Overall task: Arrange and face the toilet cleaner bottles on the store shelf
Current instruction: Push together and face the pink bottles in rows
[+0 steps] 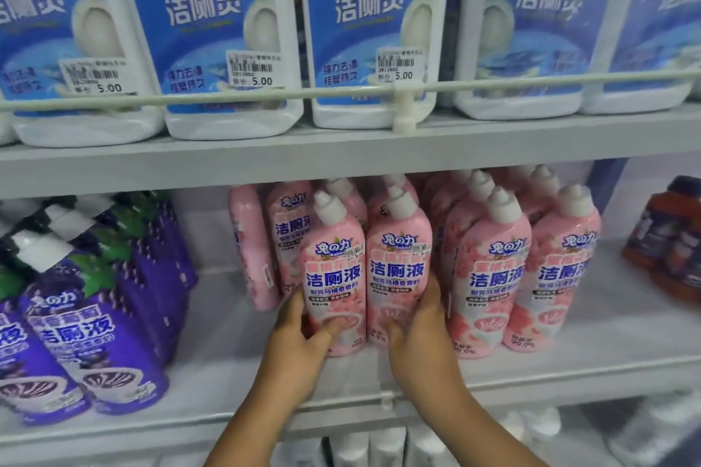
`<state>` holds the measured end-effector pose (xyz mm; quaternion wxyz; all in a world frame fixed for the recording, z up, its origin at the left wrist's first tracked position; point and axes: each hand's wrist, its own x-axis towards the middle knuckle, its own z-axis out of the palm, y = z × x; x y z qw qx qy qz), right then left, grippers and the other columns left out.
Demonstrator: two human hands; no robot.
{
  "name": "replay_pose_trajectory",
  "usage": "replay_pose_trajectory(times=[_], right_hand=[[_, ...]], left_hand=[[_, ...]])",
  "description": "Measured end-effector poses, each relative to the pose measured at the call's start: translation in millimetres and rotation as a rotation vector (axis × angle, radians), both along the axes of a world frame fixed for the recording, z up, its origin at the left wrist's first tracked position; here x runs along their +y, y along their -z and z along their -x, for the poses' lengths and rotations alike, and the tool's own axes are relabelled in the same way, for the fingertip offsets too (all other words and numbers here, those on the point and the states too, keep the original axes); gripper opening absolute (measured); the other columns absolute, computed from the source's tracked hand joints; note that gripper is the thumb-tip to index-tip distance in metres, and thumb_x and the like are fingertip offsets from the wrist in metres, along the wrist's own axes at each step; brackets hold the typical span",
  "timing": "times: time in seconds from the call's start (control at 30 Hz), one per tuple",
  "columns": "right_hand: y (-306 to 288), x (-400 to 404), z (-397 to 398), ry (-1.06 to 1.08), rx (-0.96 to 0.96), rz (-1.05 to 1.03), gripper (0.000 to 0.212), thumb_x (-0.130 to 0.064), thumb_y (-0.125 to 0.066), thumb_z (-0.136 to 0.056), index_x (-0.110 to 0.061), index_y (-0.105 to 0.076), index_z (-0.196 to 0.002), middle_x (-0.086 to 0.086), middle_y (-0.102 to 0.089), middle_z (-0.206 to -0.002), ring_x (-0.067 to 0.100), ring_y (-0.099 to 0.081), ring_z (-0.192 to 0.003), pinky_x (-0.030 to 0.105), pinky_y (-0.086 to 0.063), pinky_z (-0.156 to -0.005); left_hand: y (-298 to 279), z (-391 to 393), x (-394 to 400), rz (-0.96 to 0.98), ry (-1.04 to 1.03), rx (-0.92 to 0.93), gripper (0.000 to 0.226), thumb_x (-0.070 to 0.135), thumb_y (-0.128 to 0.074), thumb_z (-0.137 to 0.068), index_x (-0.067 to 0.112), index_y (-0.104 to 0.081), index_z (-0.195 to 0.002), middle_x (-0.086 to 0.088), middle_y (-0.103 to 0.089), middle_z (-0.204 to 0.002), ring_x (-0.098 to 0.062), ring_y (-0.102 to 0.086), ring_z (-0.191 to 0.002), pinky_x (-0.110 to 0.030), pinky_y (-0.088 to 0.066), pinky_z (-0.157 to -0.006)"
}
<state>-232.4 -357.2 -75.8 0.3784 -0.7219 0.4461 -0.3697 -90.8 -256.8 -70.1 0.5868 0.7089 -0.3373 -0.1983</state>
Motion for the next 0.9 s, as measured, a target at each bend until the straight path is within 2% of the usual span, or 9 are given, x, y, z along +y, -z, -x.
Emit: replay_pose_trajectory(times=[0.1, 0.23, 0.4, 0.5, 0.6, 0.7, 0.77, 0.87, 0.9], right_hand=[[-3, -6, -5, -0.009, 0.073, -0.028, 0.1, -0.005, -0.066, -0.087, -0.021, 0.001, -0.159, 0.011, -0.033, -0.156, 0.028, -0.04, -0.142, 0.038, -0.038, -0.115], [-2, -19, -12, -0.002, 0.087, 0.0, 0.099, -0.012, -0.067, -0.091, -0.018, 0.005, -0.16, 0.013, -0.027, -0.16, 0.029, -0.032, -0.146, 0.042, -0.034, -0.117], [-6, -32, -19, -0.017, 0.048, -0.056, 0.086, -0.007, -0.06, -0.094, -0.021, -0.005, -0.159, 0.008, -0.033, -0.157, 0.017, -0.041, -0.134, 0.016, -0.034, -0.104], [-5, -43, -24, -0.003, 0.091, -0.023, 0.095, -0.014, -0.066, -0.085, -0.024, -0.006, -0.158, 0.005, -0.038, -0.154, 0.024, -0.043, -0.136, 0.034, -0.039, -0.113], [-11, -49, -29, -0.047, 0.105, -0.113, 0.094, -0.017, -0.065, -0.084, -0.029, -0.006, -0.156, -0.006, -0.043, -0.144, 0.019, -0.046, -0.129, 0.034, -0.038, -0.113], [-10, -58, -35, -0.054, 0.105, -0.127, 0.1, -0.028, -0.06, -0.074, -0.038, 0.001, -0.153, 0.0, -0.045, -0.148, 0.028, -0.05, -0.131, 0.046, -0.043, -0.111], [-8, -62, -37, -0.049, 0.155, -0.12, 0.1, -0.03, -0.06, -0.075, -0.041, 0.004, -0.151, 0.0, -0.044, -0.151, 0.03, -0.052, -0.13, 0.047, -0.044, -0.108], [-7, -62, -38, -0.068, 0.133, -0.119, 0.098, -0.023, -0.062, -0.082, -0.038, 0.003, -0.153, 0.0, -0.045, -0.151, 0.028, -0.052, -0.13, 0.047, -0.045, -0.108], [-6, -63, -38, -0.068, 0.125, -0.104, 0.098, -0.023, -0.063, -0.081, -0.037, 0.002, -0.153, 0.0, -0.045, -0.151, 0.028, -0.052, -0.131, 0.048, -0.046, -0.107]], left_hand=[[3, -1, -6, -0.008, 0.0, -0.049, 0.066, 0.023, -0.081, -0.079, 0.073, -0.048, -0.104, 0.018, -0.07, -0.114, -0.005, -0.068, -0.103, -0.034, -0.054, -0.094], [5, -3, -11, -0.02, 0.017, -0.065, 0.063, 0.018, -0.076, -0.084, 0.066, -0.044, -0.11, 0.022, -0.068, -0.114, 0.001, -0.066, -0.102, -0.021, -0.052, -0.087], [6, -6, -15, -0.021, 0.043, -0.046, 0.062, 0.02, -0.075, -0.086, 0.068, -0.044, -0.109, 0.032, -0.068, -0.106, 0.012, -0.065, -0.096, -0.006, -0.048, -0.075], [6, -7, -20, 0.018, 0.062, -0.024, 0.057, 0.019, -0.076, -0.085, 0.063, -0.049, -0.11, 0.025, -0.07, -0.111, 0.008, -0.066, -0.098, -0.012, -0.051, -0.079], [7, -8, -22, 0.048, 0.078, -0.006, 0.053, 0.017, -0.077, -0.084, 0.054, -0.052, -0.113, 0.022, -0.07, -0.112, 0.005, -0.067, -0.1, -0.014, -0.052, -0.08], [7, -13, -20, 0.046, 0.117, -0.004, 0.047, 0.019, -0.079, -0.083, 0.048, -0.055, -0.111, 0.024, -0.072, -0.106, 0.004, -0.068, -0.098, -0.016, -0.053, -0.078], [5, -18, -16, 0.03, 0.135, -0.015, 0.04, 0.021, -0.077, -0.085, 0.044, -0.057, -0.111, 0.024, -0.073, -0.104, 0.006, -0.068, -0.096, -0.014, -0.053, -0.076], [-6, -37, -9, 0.135, -0.077, -0.091, 0.01, 0.034, -0.069, -0.091, 0.035, -0.062, -0.097, 0.01, -0.073, -0.095, 0.005, -0.066, -0.08, -0.008, -0.047, -0.07], [-11, -45, -7, 0.187, -0.185, -0.132, 0.015, 0.045, -0.065, -0.088, 0.031, -0.062, -0.094, 0.007, -0.071, -0.09, 0.0, -0.065, -0.076, -0.013, -0.048, -0.069]])
